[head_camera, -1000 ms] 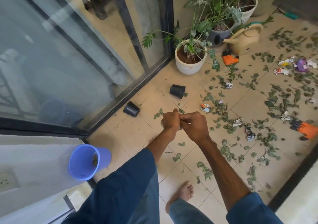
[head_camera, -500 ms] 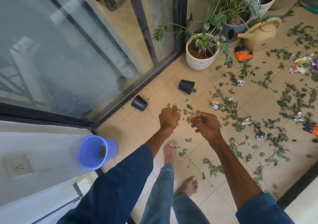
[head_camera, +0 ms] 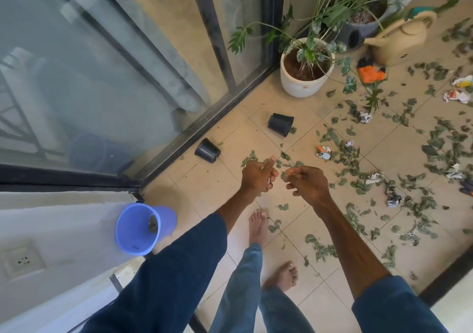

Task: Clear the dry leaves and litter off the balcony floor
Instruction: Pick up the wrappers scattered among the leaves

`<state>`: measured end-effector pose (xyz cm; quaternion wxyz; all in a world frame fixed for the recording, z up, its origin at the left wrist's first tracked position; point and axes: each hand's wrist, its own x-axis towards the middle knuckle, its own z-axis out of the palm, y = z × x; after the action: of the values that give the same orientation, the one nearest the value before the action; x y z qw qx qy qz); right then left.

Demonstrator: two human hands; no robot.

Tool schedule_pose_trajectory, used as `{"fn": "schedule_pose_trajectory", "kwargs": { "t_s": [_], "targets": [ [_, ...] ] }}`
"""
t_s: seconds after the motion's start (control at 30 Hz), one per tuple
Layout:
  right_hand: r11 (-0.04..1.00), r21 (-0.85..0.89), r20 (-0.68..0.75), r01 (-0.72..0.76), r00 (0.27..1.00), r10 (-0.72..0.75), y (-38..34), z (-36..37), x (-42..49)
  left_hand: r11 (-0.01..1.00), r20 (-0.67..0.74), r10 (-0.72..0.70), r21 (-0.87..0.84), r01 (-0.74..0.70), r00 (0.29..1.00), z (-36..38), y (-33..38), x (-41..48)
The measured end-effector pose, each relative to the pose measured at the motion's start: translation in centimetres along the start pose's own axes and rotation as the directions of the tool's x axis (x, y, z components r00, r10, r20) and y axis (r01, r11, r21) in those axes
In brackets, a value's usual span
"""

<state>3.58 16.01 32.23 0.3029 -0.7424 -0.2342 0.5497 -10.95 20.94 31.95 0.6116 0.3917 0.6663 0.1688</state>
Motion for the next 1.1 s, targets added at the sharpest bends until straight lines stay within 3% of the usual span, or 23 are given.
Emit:
{"fn": "schedule_pose_trajectory", "kwargs": {
  "t_s": [0.33, 0.7, 1.1],
  "targets": [
    [0.997, -0.003, -0.016, -0.075, 0.997, 0.075, -1.8, 0.0, 5.5, 0.997, 0.023, -0.014, 0.081, 0.012, 1.0, 0.6, 2.8, 5.5],
    [0.99, 0.053, -0.013, -0.133, 0.991, 0.134, -1.2, -5.6, 9.8, 0.987, 0.056, -0.116, 0.115, 0.109, 0.992, 6.0, 6.1, 9.2],
    [0.975, -0.161, -0.075, -0.153, 0.987, 0.143, 3.5, -16.2, 17.5, 0.983, 0.052, -0.136, 0.129, 0.128, 0.989, 15.2, 6.4, 12.3]
  ]
}}
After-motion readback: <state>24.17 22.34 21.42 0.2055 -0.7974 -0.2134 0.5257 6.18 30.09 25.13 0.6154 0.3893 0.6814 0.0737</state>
